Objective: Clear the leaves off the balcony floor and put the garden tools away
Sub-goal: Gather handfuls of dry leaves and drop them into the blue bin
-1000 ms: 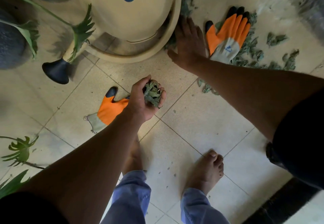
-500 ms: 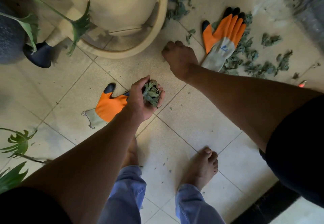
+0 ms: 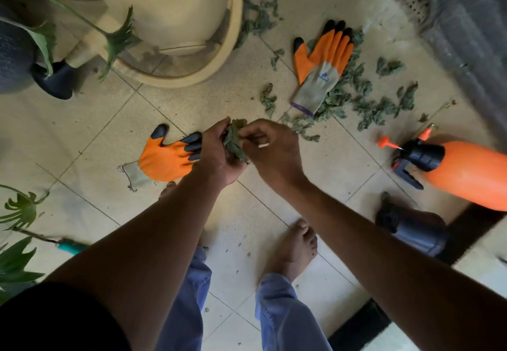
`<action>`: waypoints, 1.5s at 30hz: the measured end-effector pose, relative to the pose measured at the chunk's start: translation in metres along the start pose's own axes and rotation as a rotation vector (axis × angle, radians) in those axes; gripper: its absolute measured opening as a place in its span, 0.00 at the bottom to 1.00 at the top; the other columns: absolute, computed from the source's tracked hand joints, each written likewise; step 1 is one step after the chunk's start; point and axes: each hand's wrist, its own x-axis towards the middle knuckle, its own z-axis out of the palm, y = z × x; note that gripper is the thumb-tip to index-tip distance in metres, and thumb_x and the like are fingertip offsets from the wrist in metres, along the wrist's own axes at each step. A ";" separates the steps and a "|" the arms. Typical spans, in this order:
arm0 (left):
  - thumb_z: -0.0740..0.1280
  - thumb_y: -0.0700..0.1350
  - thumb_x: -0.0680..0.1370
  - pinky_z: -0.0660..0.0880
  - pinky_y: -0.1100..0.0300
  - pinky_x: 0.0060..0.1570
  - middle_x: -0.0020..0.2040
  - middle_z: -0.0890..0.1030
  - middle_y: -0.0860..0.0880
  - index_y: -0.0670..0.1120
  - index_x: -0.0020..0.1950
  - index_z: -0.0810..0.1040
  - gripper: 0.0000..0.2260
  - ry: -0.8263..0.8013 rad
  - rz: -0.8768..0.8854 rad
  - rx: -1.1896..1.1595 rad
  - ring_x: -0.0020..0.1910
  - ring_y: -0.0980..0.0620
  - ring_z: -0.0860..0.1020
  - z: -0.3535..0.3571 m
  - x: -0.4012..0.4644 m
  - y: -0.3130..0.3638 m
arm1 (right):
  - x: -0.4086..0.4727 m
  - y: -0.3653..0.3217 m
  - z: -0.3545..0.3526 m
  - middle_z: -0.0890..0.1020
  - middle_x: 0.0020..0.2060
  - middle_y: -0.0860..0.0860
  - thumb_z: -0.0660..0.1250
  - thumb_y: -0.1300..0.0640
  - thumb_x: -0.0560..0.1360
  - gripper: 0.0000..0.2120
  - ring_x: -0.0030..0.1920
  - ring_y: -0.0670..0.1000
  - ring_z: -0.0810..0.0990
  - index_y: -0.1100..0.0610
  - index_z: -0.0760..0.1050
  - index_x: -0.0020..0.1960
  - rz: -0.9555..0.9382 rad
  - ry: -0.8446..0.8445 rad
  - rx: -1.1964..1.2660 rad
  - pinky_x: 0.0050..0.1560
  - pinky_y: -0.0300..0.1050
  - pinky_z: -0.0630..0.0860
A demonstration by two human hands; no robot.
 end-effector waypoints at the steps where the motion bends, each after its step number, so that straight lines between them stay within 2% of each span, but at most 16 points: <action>1: 0.60 0.52 0.83 0.78 0.58 0.44 0.40 0.80 0.47 0.45 0.44 0.79 0.14 -0.030 -0.005 0.003 0.40 0.50 0.81 0.003 -0.002 -0.003 | -0.005 0.001 0.004 0.86 0.42 0.47 0.71 0.69 0.73 0.09 0.43 0.44 0.84 0.57 0.84 0.47 -0.046 0.024 -0.070 0.46 0.41 0.83; 4: 0.57 0.53 0.83 0.76 0.59 0.42 0.35 0.77 0.49 0.45 0.42 0.77 0.17 -0.080 -0.024 0.034 0.36 0.51 0.79 0.009 -0.007 -0.012 | -0.014 0.005 0.012 0.84 0.41 0.47 0.70 0.66 0.74 0.08 0.45 0.49 0.79 0.54 0.83 0.46 -0.194 0.091 -0.406 0.35 0.43 0.77; 7: 0.55 0.52 0.84 0.78 0.63 0.38 0.33 0.78 0.49 0.45 0.39 0.77 0.20 -0.106 -0.029 -0.004 0.34 0.51 0.80 0.013 -0.011 -0.018 | -0.017 0.010 0.011 0.83 0.48 0.48 0.69 0.59 0.74 0.07 0.50 0.50 0.74 0.52 0.84 0.49 -0.264 0.131 -0.611 0.37 0.42 0.76; 9: 0.56 0.52 0.84 0.79 0.63 0.39 0.35 0.80 0.48 0.44 0.37 0.80 0.22 -0.101 -0.021 0.009 0.35 0.51 0.81 0.011 -0.010 -0.020 | -0.020 0.013 0.005 0.81 0.53 0.49 0.69 0.57 0.72 0.11 0.54 0.51 0.75 0.52 0.84 0.53 -0.318 0.166 -0.599 0.42 0.41 0.77; 12: 0.60 0.53 0.81 0.75 0.56 0.59 0.46 0.79 0.45 0.44 0.45 0.80 0.16 -0.071 -0.027 0.021 0.47 0.47 0.80 0.008 -0.006 -0.020 | -0.019 0.021 -0.011 0.79 0.56 0.52 0.68 0.57 0.73 0.14 0.57 0.52 0.76 0.55 0.82 0.58 -0.355 0.263 -0.493 0.48 0.40 0.76; 14: 0.61 0.51 0.82 0.73 0.57 0.52 0.43 0.79 0.46 0.43 0.42 0.81 0.16 -0.031 -0.017 0.006 0.41 0.47 0.80 0.006 -0.002 -0.019 | -0.011 0.038 -0.022 0.79 0.56 0.51 0.66 0.59 0.74 0.14 0.56 0.52 0.77 0.55 0.80 0.59 -0.277 0.289 -0.498 0.50 0.38 0.74; 16: 0.60 0.50 0.82 0.69 0.57 0.44 0.39 0.78 0.46 0.42 0.38 0.80 0.19 -0.037 -0.023 -0.026 0.35 0.46 0.80 0.001 0.004 -0.017 | 0.004 0.063 -0.032 0.79 0.59 0.52 0.67 0.63 0.73 0.18 0.58 0.54 0.77 0.53 0.78 0.62 -0.157 0.247 -0.601 0.54 0.39 0.74; 20: 0.62 0.50 0.82 0.73 0.58 0.47 0.40 0.78 0.46 0.43 0.40 0.79 0.16 -0.023 -0.048 -0.007 0.37 0.47 0.80 -0.005 0.010 -0.011 | 0.038 0.111 -0.047 0.71 0.69 0.60 0.71 0.60 0.76 0.25 0.64 0.61 0.74 0.53 0.70 0.71 0.007 0.079 -0.883 0.56 0.52 0.81; 25: 0.64 0.50 0.82 0.73 0.58 0.48 0.40 0.79 0.46 0.43 0.39 0.79 0.16 -0.007 -0.075 0.036 0.36 0.47 0.80 -0.016 0.018 -0.003 | 0.066 0.134 -0.043 0.70 0.66 0.62 0.67 0.64 0.77 0.19 0.65 0.65 0.73 0.55 0.74 0.67 -0.139 0.053 -1.032 0.48 0.58 0.83; 27: 0.63 0.51 0.82 0.71 0.58 0.45 0.39 0.78 0.46 0.43 0.38 0.79 0.17 -0.012 -0.083 0.053 0.36 0.47 0.80 -0.020 0.018 -0.004 | 0.069 0.138 -0.038 0.73 0.63 0.63 0.66 0.68 0.75 0.16 0.63 0.66 0.75 0.58 0.76 0.62 -0.201 0.002 -1.027 0.46 0.60 0.83; 30: 0.62 0.51 0.82 0.70 0.59 0.45 0.39 0.78 0.46 0.42 0.38 0.79 0.18 -0.009 -0.091 0.054 0.35 0.48 0.80 -0.022 0.019 -0.006 | 0.069 0.140 -0.030 0.77 0.55 0.62 0.65 0.73 0.72 0.15 0.52 0.64 0.78 0.62 0.79 0.56 -0.228 -0.057 -0.951 0.45 0.55 0.82; 34: 0.63 0.50 0.82 0.74 0.58 0.45 0.39 0.78 0.45 0.41 0.38 0.80 0.18 0.017 -0.100 0.030 0.36 0.48 0.79 -0.025 0.019 -0.009 | 0.057 0.134 -0.023 0.82 0.45 0.55 0.69 0.70 0.70 0.10 0.40 0.51 0.78 0.58 0.84 0.46 -0.064 0.071 -0.610 0.40 0.45 0.78; 37: 0.63 0.50 0.82 0.79 0.57 0.44 0.39 0.79 0.45 0.41 0.37 0.81 0.19 0.036 -0.099 0.042 0.38 0.48 0.79 -0.029 0.018 -0.010 | 0.033 0.103 -0.018 0.84 0.43 0.50 0.73 0.69 0.70 0.08 0.41 0.45 0.82 0.57 0.84 0.45 -0.026 0.189 -0.291 0.44 0.40 0.82; 40: 0.63 0.51 0.82 0.79 0.57 0.43 0.41 0.80 0.45 0.42 0.38 0.82 0.18 0.079 -0.105 0.097 0.39 0.48 0.80 -0.032 0.017 -0.012 | -0.003 0.060 -0.003 0.85 0.45 0.51 0.75 0.69 0.71 0.08 0.43 0.43 0.84 0.61 0.84 0.48 -0.009 0.181 -0.016 0.46 0.39 0.83; 42: 0.62 0.51 0.82 0.77 0.58 0.42 0.42 0.81 0.46 0.43 0.38 0.82 0.18 0.076 -0.107 0.153 0.39 0.48 0.81 -0.031 0.013 -0.015 | -0.025 0.038 0.012 0.85 0.45 0.51 0.74 0.69 0.72 0.08 0.44 0.45 0.84 0.60 0.84 0.49 -0.042 0.150 0.014 0.45 0.43 0.84; 45: 0.59 0.51 0.83 0.75 0.63 0.34 0.31 0.79 0.49 0.45 0.30 0.81 0.24 0.012 -0.112 0.183 0.30 0.52 0.79 -0.031 0.008 -0.019 | -0.039 0.034 0.033 0.82 0.44 0.54 0.69 0.67 0.74 0.06 0.44 0.51 0.81 0.60 0.83 0.47 -0.193 0.081 -0.154 0.42 0.50 0.81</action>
